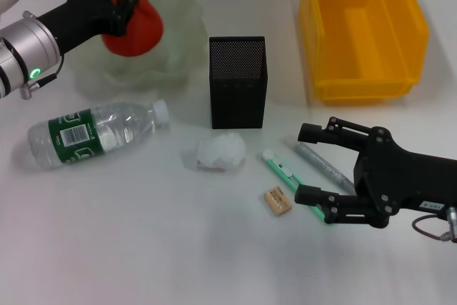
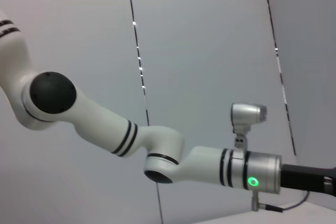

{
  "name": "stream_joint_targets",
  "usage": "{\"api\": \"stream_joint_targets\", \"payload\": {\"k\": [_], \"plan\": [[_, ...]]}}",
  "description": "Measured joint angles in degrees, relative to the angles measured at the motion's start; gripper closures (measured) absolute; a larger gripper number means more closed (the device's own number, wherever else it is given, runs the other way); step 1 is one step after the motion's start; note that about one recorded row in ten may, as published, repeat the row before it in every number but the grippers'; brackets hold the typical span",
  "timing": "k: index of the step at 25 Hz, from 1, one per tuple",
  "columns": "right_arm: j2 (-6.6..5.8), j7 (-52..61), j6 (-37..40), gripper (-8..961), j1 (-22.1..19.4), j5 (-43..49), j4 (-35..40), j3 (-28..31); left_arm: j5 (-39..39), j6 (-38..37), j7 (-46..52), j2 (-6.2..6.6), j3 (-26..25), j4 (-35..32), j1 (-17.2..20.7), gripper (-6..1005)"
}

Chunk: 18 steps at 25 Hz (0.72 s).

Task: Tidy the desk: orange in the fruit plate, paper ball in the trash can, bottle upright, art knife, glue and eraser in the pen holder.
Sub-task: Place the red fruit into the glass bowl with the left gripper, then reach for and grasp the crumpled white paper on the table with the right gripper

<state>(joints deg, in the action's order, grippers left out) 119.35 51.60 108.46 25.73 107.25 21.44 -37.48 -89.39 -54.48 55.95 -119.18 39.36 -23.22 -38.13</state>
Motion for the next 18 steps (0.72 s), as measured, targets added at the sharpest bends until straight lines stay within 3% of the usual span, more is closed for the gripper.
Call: {"api": "stream_joint_targets", "payload": {"k": [5, 14, 18], "plan": [[0.03, 0.02, 0.52, 129, -0.21, -0.08, 0.0, 0.02, 0.74, 0.02, 0.29, 0.0, 0.38, 0.16, -0.5, 822], [0.01, 0.02, 0.32, 130, -0.67, -0.12, 0.0, 0.04, 2.64, -2.15, 0.43, 0.0, 1.96, 1.25, -0.85, 643], [0.0, 0.02, 0.29, 131, -0.7, -0.12, 0.0, 0.03, 2.97, -8.47, 0.68, 0.0, 2.47, 1.32, -0.17, 407]]}}
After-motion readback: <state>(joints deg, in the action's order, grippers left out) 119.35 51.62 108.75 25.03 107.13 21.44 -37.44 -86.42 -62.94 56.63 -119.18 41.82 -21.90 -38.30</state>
